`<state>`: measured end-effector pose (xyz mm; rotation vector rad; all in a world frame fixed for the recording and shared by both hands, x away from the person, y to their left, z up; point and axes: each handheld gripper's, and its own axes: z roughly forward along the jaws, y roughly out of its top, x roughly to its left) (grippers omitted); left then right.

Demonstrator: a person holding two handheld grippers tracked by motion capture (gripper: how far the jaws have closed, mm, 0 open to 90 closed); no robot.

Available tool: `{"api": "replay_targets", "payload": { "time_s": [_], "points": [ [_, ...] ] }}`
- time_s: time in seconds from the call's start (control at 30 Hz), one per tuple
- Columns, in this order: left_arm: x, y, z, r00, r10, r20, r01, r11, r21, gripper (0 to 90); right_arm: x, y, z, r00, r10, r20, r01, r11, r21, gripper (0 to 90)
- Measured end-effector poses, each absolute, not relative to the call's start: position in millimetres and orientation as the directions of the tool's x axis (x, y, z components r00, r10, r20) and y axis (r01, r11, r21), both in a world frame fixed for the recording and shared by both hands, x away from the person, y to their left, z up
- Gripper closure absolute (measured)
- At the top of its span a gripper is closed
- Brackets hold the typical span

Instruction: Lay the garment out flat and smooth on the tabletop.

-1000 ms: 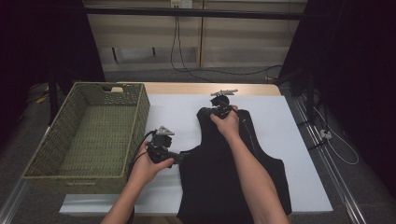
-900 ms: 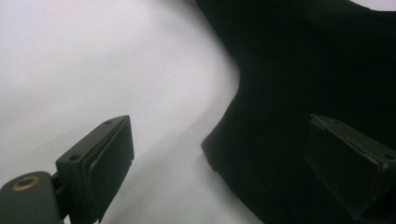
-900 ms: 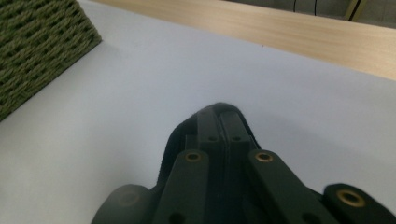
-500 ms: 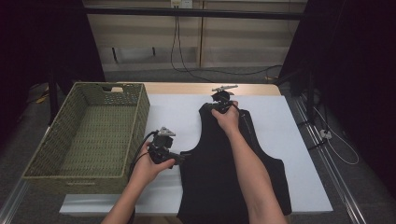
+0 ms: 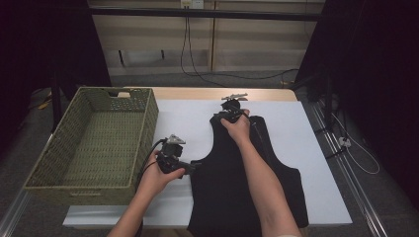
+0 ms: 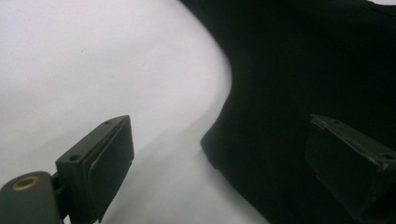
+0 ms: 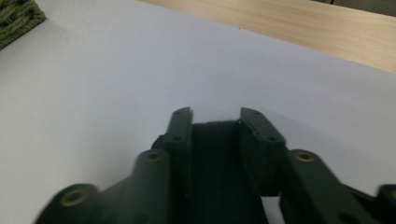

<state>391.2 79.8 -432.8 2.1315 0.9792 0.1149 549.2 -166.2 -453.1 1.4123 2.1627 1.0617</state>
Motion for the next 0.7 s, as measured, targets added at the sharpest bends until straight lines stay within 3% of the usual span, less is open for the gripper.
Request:
{"api": "replay_targets", "payload": {
  "time_s": [0.07, 0.2, 0.6, 0.7],
  "points": [
    [391, 80, -433, 0.699, 0.680, -0.220, 0.610, -0.406, 0.681, 8.9, 548, -166, -450, -0.459, 0.880, 0.121, 0.633, 0.228, 0.740, 58.7],
    [391, 79, -432, 0.699, 0.682, -0.216, 0.605, -0.402, 0.687, 8.9, 542, -167, -442, -0.469, 0.879, 0.085, 0.625, 0.262, 0.736, 58.2],
    [389, 79, -431, 0.703, 0.679, -0.213, 0.601, -0.406, 0.688, 8.9, 503, -193, -446, -0.473, 0.876, 0.090, 0.654, 0.281, 0.703, 71.9],
    [390, 77, -431, 0.704, 0.678, -0.211, 0.599, -0.407, 0.689, 8.9, 499, -191, -449, -0.491, 0.866, 0.096, 0.660, 0.297, 0.690, 79.1]
  ]
}}
